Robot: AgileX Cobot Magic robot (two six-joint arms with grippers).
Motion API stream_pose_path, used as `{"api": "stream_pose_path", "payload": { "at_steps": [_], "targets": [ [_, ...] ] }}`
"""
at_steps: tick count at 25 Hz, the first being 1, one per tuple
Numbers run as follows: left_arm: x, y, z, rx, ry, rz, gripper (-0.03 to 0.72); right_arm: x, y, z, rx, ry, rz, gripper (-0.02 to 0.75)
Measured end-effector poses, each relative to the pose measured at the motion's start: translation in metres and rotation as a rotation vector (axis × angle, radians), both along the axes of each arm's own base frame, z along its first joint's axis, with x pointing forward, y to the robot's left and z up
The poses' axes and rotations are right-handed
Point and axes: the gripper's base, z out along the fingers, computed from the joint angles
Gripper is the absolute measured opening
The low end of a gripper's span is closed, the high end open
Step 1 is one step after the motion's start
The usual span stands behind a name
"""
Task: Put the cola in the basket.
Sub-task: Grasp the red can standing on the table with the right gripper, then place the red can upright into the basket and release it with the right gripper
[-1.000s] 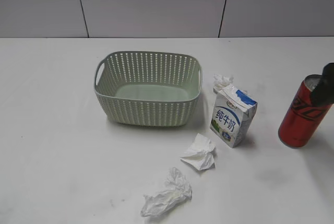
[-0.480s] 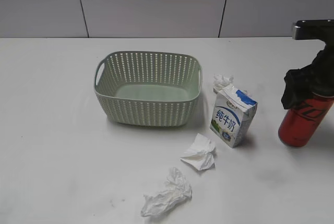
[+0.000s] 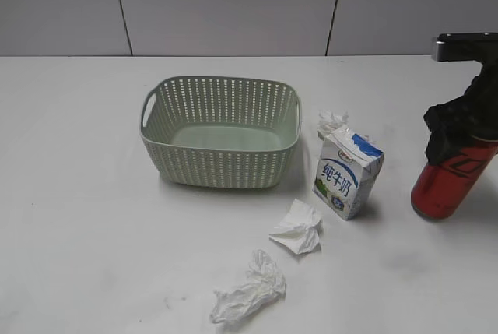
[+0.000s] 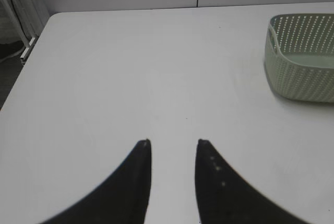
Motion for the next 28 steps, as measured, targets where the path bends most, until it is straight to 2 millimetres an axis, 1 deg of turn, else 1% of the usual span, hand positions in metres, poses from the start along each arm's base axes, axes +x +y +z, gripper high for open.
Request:
{"api": "stream_pose_path", "payload": {
  "at_steps": [3,6,9,11,14,15,17,19,22,24,26,28],
  "targets": [
    [0.0,0.0,0.0,0.0,0.0,0.0,0.232,0.005,0.001,0.011,0.002,-0.004,0.005,0.517],
    [0.0,0.0,0.0,0.0,0.0,0.0,0.232,0.016,0.003,0.033,0.009,-0.038,0.011,0.518],
    [0.0,0.0,0.0,0.0,0.0,0.0,0.232,0.031,0.006,0.065,0.02,-0.117,0.021,0.518],
    [0.0,0.0,0.0,0.0,0.0,0.0,0.232,0.04,0.013,0.092,0.026,-0.193,0.039,0.518],
    [0.0,0.0,0.0,0.0,0.0,0.0,0.232,0.048,0.032,0.127,0.037,-0.288,0.095,0.518],
    [0.0,0.0,0.0,0.0,0.0,0.0,0.232,0.049,0.041,0.137,0.044,-0.312,0.122,0.518],
    [0.0,0.0,0.0,0.0,0.0,0.0,0.232,0.048,0.064,0.149,0.046,-0.331,0.185,0.517],
    [0.0,0.0,0.0,0.0,0.0,0.0,0.232,0.047,0.088,0.157,0.037,-0.335,0.254,0.517],
    [0.0,0.0,0.0,0.0,0.0,0.0,0.232,0.045,0.128,0.154,0.03,-0.312,0.358,0.517],
    [0.0,0.0,0.0,0.0,0.0,0.0,0.232,0.045,0.156,0.144,0.033,-0.29,0.421,0.517],
    [0.0,0.0,0.0,0.0,0.0,0.0,0.232,0.046,0.181,0.133,0.034,-0.273,0.47,0.517],
    [0.0,0.0,0.0,0.0,0.0,0.0,0.232,0.048,0.203,0.114,0.029,-0.242,0.511,0.518]
  ]
}}
